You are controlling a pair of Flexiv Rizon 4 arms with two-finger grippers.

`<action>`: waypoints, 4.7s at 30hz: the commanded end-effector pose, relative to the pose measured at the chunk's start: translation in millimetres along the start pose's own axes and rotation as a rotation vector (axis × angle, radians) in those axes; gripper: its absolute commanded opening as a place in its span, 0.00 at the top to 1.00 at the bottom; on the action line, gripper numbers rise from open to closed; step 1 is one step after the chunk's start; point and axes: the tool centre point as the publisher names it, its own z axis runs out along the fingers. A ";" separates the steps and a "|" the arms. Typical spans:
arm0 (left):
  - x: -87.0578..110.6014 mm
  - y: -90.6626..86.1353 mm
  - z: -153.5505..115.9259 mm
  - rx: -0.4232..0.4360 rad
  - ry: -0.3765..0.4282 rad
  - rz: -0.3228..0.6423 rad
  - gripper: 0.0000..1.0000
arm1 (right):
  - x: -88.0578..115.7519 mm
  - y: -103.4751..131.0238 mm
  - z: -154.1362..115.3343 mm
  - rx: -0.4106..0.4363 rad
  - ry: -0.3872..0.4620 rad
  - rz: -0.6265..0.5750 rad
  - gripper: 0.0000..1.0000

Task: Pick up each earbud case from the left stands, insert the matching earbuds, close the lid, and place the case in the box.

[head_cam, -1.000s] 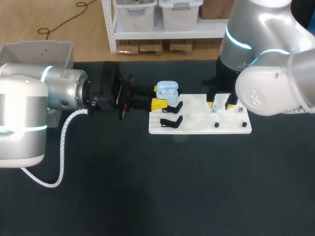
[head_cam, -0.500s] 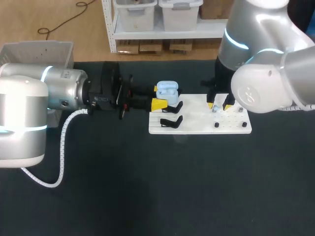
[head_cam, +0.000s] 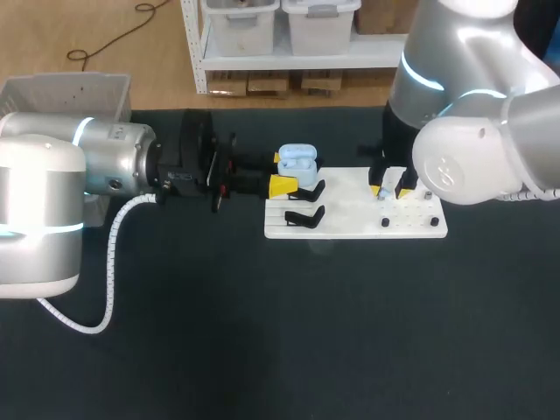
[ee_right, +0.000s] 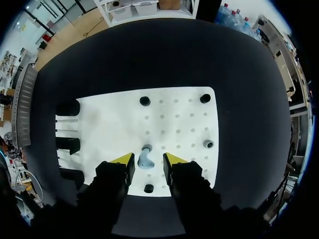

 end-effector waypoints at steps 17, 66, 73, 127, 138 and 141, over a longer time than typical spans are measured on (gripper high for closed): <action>0.3 -0.2 -0.2 0.000 0.000 0.001 1.00 | 0.3 0.9 0.1 0.006 -0.004 0.000 0.67; 0.3 -0.2 -0.2 0.000 0.000 0.001 1.00 | 22.1 4.2 -44.2 0.011 -0.058 0.005 1.00; 0.3 -0.2 -0.2 0.000 0.000 0.001 1.00 | 37.2 6.7 -89.4 0.008 -0.095 0.002 1.00; 0.3 -0.2 -0.2 0.000 0.000 0.001 1.00 | 112.4 173.5 -213.0 -0.146 0.189 -0.343 1.00; 0.3 -0.2 -0.2 0.000 0.000 0.001 1.00 | 109.6 173.5 -202.8 -0.135 0.180 -0.339 1.00; 0.3 -0.2 -0.2 0.000 0.000 0.001 1.00 | 109.1 173.3 -200.4 -0.128 0.187 -0.343 1.00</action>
